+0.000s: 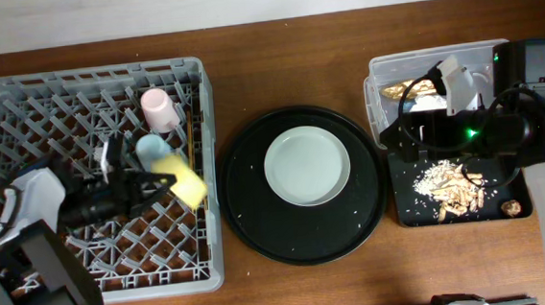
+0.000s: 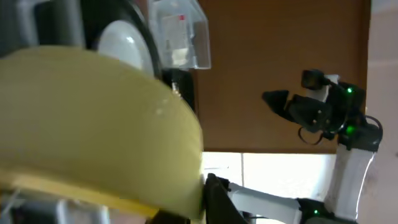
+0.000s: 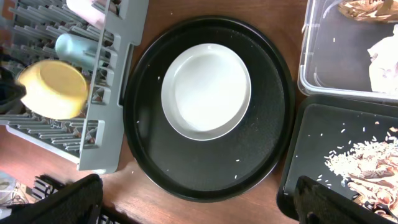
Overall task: Sort waste into correct bins and load items into the dishwasher rack
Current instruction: 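Carry the yellow bowl left and set it in the dish rack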
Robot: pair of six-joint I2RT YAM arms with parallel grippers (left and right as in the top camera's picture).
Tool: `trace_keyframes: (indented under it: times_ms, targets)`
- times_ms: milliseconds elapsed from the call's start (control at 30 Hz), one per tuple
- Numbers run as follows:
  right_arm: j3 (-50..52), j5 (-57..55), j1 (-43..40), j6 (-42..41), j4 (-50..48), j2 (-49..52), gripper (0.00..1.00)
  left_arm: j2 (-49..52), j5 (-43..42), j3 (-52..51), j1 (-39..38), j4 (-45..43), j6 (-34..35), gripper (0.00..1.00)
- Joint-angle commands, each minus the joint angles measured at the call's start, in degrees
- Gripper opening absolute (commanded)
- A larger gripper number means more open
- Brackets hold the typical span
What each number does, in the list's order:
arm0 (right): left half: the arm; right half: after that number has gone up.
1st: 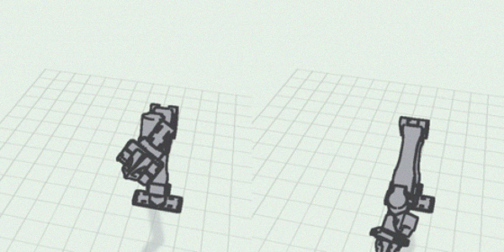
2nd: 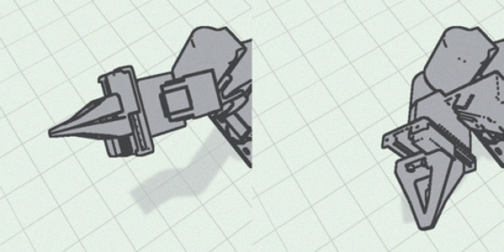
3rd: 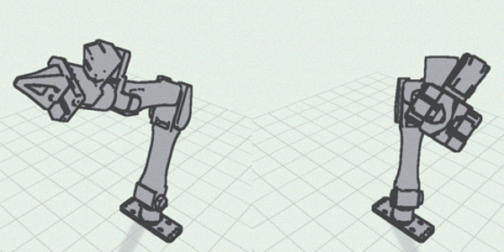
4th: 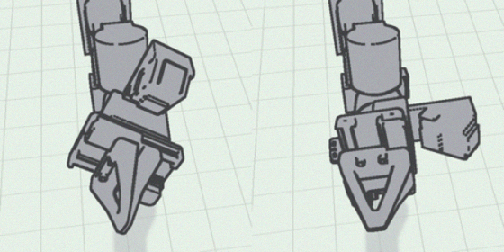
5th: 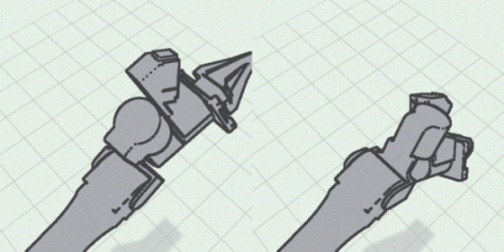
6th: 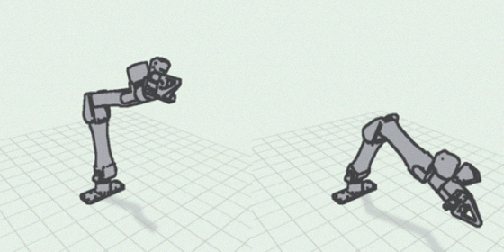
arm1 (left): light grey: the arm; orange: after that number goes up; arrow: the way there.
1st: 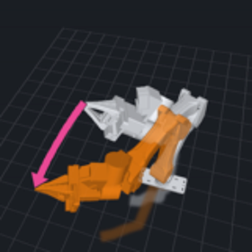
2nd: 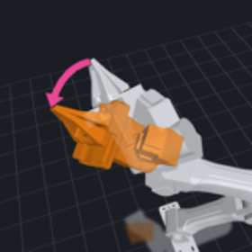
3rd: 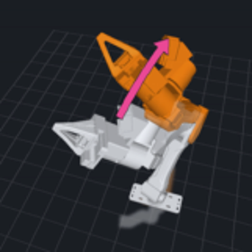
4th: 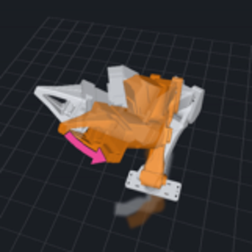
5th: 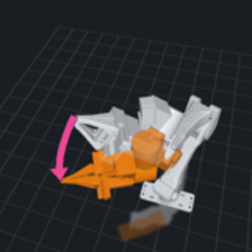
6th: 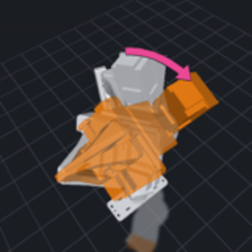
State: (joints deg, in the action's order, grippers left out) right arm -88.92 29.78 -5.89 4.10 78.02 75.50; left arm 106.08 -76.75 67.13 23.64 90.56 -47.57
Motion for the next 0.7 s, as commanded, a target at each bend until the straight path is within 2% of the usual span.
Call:
trace_keyframes:
  times_ms: [0,133,233,267,433,600,633,667]
  targets:
    - [0.28,-0.52,0.31,0.09,0.00,-0.11,0.99,0.94,6.36,-0.57,4.02,3.28,-0.94,0.12]
    - [0.28,-0.52,0.31,0.09,0.02,-0.11,0.99,0.94,9.20,0.11,6.60,6.23,-0.66,0.18]
    - [0.28,-0.52,0.31,0.09,0.00,-0.11,0.99,0.33,10.91,1.92,7.96,6.23,2.71,0.22]
    - [0.28,-0.52,0.31,0.09,0.00,-0.11,0.99,0.02,11.63,2.93,8.35,6.23,3.98,1.00]
    - [0.28,-0.52,0.31,0.09,0.00,-0.11,0.99,-4.17,15.12,10.01,11.91,6.23,11.87,1.00]
    - [0.28,-0.52,0.31,0.09,0.00,-0.11,0.99,-14.01,15.26,17.18,11.72,5.92,17.14,1.00]
    - [0.28,-0.52,0.31,0.09,0.00,-0.11,0.99,-17.75,17.75,17.81,10.08,3.54,21.66,1.00]
    - [0.28,-0.52,0.31,0.09,0.00,-0.11,0.99,-20.65,23.15,17.84,7.98,-0.33,29.24,1.00]
